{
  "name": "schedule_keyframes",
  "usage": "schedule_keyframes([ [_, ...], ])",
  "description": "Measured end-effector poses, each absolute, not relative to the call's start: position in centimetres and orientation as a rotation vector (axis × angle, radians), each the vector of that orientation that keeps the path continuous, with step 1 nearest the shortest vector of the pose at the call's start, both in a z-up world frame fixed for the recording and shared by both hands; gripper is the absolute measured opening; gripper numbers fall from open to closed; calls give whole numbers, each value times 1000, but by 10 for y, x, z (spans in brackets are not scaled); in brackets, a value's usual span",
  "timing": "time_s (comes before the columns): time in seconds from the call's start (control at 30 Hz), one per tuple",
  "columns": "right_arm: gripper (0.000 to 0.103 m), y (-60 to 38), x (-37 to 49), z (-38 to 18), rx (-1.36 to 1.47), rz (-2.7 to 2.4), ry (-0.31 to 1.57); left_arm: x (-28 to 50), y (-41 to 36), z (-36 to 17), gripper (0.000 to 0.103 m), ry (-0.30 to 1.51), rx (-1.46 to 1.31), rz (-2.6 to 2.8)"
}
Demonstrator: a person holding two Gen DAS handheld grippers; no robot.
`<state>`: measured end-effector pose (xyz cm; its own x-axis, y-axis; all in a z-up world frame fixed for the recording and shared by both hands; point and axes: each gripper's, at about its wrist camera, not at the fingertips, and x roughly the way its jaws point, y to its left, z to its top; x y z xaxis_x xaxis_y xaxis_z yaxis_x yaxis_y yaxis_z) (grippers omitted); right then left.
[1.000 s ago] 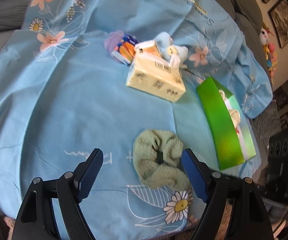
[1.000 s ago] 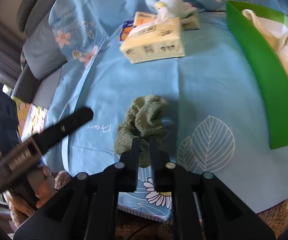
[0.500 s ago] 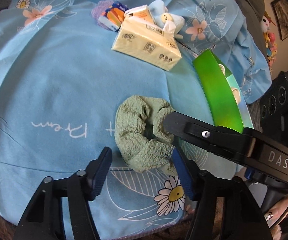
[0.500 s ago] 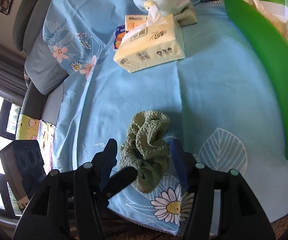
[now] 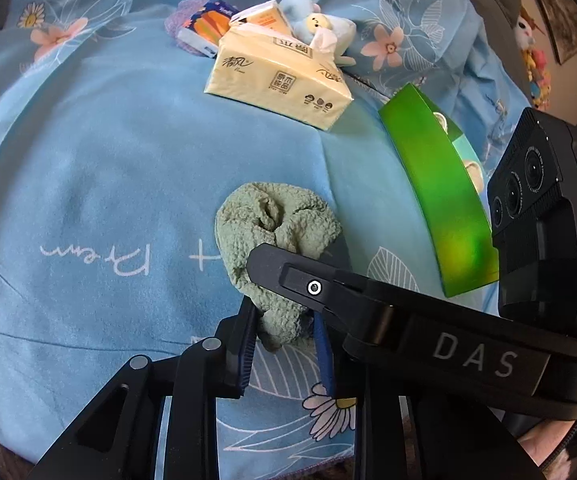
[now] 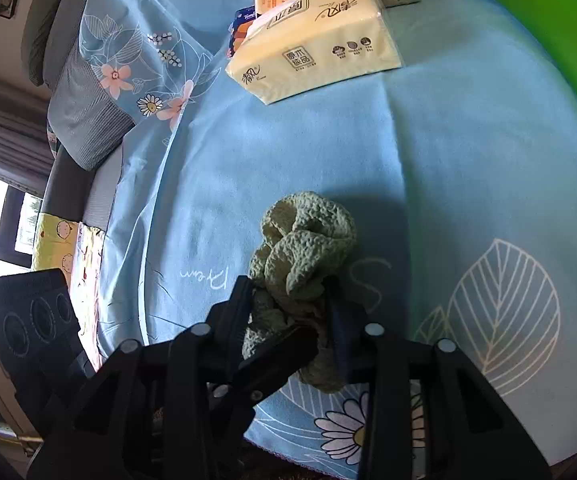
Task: Organize soft objects
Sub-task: 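Lift the green knitted cloth with the right tool, then carry the green cloth over the green box and open the right tool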
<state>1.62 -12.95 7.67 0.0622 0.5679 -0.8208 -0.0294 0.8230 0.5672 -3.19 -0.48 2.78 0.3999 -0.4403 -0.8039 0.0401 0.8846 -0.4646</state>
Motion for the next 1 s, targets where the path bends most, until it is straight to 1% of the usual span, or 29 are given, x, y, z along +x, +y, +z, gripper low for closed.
schedule_keyframes([
  [0.17, 26, -136, 12, 87, 476, 490, 1407, -35, -13, 43, 26, 1087, -346, -327],
  [0.57, 26, -172, 6, 149, 534, 494, 1214, -41, -45, 107, 26, 930, -232, -403],
  [1.0, 26, -225, -4, 204, 563, 411, 1025, -42, -95, 155, 26, 807, -137, -521],
])
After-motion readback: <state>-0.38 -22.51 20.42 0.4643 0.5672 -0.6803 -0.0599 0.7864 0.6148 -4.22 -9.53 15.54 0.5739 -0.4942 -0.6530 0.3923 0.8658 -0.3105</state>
